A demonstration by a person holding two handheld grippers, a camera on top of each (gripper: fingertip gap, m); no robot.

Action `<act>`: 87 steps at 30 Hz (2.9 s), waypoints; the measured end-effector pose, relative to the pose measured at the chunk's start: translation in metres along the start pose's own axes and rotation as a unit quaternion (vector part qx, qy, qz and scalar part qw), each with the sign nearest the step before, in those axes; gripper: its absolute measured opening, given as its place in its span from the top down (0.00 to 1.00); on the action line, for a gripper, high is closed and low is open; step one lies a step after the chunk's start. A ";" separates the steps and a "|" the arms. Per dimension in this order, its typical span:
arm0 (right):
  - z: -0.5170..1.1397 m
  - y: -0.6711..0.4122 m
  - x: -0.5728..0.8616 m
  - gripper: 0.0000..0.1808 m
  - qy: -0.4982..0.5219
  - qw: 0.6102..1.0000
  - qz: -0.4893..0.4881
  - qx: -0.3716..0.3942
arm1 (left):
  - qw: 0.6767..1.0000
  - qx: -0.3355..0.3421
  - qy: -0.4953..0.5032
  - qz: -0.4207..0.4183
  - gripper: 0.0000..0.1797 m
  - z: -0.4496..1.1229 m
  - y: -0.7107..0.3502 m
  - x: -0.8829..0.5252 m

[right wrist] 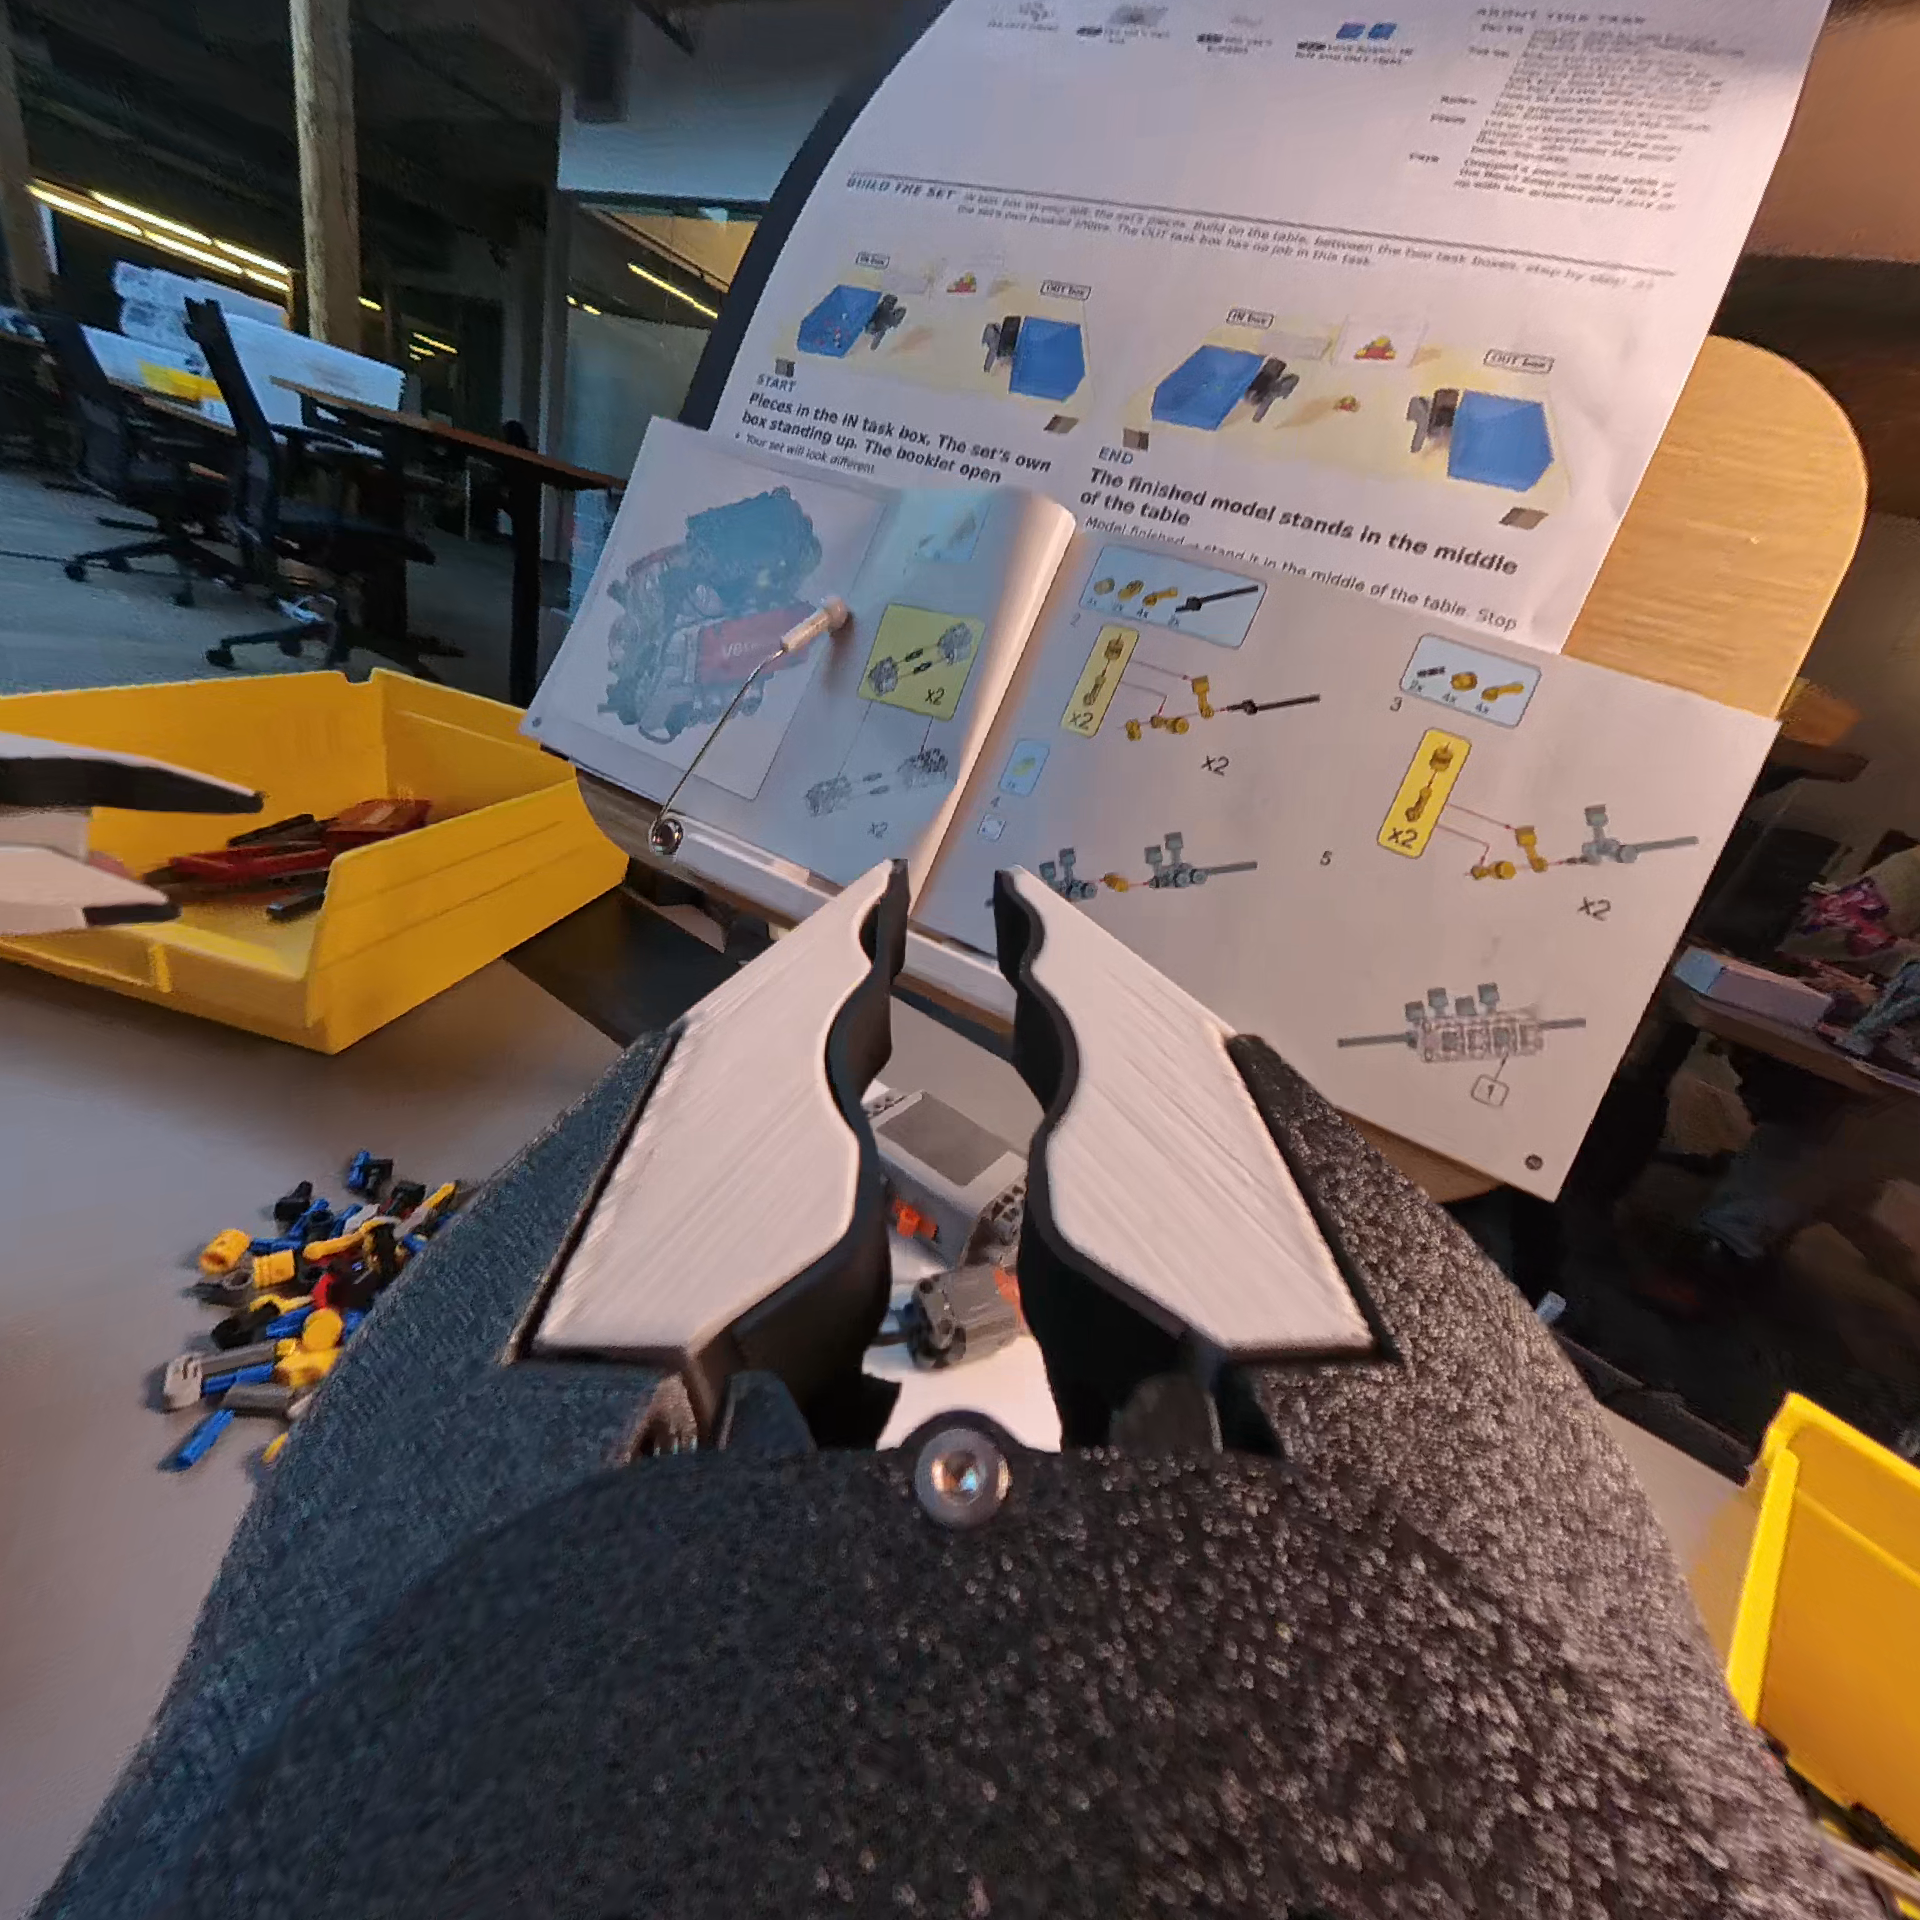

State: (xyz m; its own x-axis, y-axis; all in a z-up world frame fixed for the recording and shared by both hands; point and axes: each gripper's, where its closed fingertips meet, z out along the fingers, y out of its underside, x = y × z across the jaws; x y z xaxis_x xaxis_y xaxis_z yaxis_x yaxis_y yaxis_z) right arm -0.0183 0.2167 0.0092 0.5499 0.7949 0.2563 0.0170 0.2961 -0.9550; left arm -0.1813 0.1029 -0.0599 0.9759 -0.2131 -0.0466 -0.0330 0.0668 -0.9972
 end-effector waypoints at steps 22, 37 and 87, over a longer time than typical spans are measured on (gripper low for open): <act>0.113 -0.026 0.040 1.00 0.022 0.995 -0.073 -0.064 | 0.998 -0.036 -0.004 -0.043 0.70 0.004 0.024 -0.020; 0.114 -0.024 0.040 1.00 0.023 0.994 -0.084 -0.064 | 0.998 -0.045 -0.003 -0.053 0.72 0.003 0.027 -0.021; -0.073 0.074 -0.046 0.96 -0.112 0.984 0.075 -0.119 | 0.917 -0.347 0.168 0.103 0.96 -0.020 0.132 0.024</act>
State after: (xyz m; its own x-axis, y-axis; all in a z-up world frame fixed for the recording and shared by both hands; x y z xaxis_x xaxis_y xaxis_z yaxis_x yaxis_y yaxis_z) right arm 0.0187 0.1631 -0.0839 0.3644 0.9246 0.1108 0.1586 0.0556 -0.9858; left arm -0.1662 0.0873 -0.1938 0.8160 -0.5616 -0.1365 -0.4520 -0.4728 -0.7565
